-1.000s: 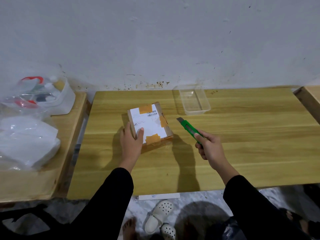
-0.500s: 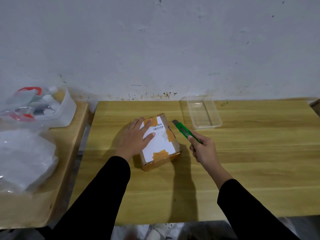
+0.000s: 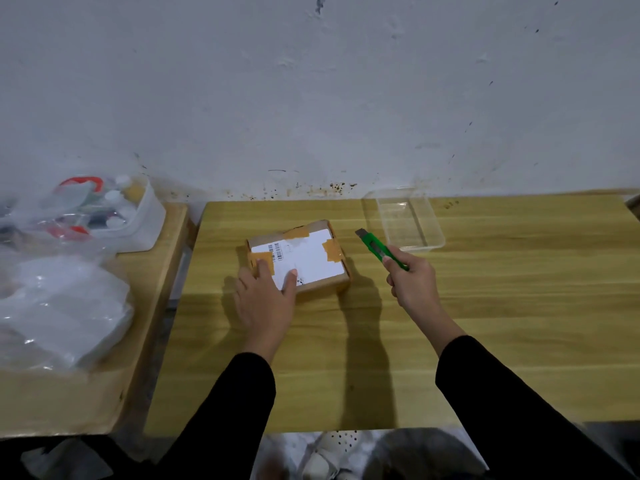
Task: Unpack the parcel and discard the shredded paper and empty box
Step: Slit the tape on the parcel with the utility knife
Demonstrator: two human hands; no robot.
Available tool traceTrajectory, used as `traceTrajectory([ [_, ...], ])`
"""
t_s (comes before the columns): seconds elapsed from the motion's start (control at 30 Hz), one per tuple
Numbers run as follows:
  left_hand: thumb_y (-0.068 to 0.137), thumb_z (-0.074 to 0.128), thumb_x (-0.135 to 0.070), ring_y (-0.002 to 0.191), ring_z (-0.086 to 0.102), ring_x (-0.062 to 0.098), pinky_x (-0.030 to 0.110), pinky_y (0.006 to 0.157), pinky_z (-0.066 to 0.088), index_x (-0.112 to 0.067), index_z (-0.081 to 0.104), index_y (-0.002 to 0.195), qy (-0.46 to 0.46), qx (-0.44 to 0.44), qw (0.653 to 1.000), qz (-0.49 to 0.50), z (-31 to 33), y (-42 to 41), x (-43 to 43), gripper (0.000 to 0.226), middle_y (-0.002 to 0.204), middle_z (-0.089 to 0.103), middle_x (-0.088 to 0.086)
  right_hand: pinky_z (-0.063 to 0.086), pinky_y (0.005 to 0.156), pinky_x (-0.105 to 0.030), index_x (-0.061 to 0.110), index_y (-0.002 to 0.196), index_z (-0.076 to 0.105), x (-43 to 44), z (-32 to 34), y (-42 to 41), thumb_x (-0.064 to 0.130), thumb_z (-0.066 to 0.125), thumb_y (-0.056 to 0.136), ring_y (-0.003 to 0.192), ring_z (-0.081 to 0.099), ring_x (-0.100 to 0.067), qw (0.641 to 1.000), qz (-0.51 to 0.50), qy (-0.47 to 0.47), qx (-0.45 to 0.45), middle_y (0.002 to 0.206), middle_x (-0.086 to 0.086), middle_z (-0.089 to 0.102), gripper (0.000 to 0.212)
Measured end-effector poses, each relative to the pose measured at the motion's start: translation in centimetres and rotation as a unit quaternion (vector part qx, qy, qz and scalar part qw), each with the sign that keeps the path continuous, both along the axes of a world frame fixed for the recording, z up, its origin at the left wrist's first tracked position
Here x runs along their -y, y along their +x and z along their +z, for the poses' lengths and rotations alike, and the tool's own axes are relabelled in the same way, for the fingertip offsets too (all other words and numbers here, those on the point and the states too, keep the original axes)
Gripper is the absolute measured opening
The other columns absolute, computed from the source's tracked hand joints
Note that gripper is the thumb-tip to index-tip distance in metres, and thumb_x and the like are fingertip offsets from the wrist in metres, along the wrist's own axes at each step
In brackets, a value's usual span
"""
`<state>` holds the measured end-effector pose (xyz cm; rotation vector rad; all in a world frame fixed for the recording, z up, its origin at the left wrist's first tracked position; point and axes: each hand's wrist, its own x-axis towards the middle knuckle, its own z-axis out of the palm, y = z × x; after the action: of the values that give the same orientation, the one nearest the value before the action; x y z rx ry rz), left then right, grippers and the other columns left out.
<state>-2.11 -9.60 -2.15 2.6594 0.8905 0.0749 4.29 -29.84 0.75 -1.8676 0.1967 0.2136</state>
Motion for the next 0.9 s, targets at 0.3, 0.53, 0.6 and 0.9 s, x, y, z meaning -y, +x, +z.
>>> traceTrajectory([
  [0.3,0.089,0.048,-0.055,0.127,0.033,0.032,0.039,0.096,0.037,-0.025,0.013,0.148,-0.194,0.046,0.98,0.011,-0.2,0.2,-0.6,0.074,0.141,0.032,0.018,0.035,0.052,-0.017,0.011,0.128,0.054,-1.8,-0.3,0.0,0.016,0.052,0.094,0.056,0.043,-0.005,0.998,0.047,-0.029,0.004,0.069,0.013,0.046,0.035],
  [0.53,0.089,0.054,-0.049,0.13,0.033,0.029,0.031,0.092,0.033,-0.027,0.014,0.149,-0.279,0.1,0.955,0.02,-0.8,0.4,-0.6,0.075,0.144,0.032,0.014,0.035,0.049,-0.02,0.011,0.131,0.052,-2.4,0.1,0.6,0.018,0.05,0.094,0.052,0.043,-0.008,0.997,0.061,-0.053,-0.003,0.068,0.013,0.045,0.037],
  [0.6,0.089,0.054,-0.049,0.131,0.032,0.029,0.032,0.095,0.033,-0.027,0.014,0.149,-0.285,0.101,0.953,0.023,-0.9,0.4,-0.5,0.076,0.145,0.031,0.014,0.036,0.049,-0.023,0.011,0.131,0.051,-2.4,0.3,0.7,0.018,0.05,0.094,0.051,0.042,-0.009,0.996,0.066,-0.06,-0.002,0.067,0.012,0.046,0.037],
  [0.9,0.088,0.052,-0.052,0.131,0.031,0.032,0.038,0.1,0.035,-0.032,0.01,0.149,-0.294,0.086,0.951,0.038,-1.0,0.4,-0.7,0.076,0.145,0.029,0.016,0.035,0.048,-0.027,0.012,0.125,0.057,-3.3,1.2,0.9,0.014,0.048,0.095,0.051,0.04,-0.014,0.989,0.098,-0.112,0.026,0.069,-0.004,0.055,0.032],
])
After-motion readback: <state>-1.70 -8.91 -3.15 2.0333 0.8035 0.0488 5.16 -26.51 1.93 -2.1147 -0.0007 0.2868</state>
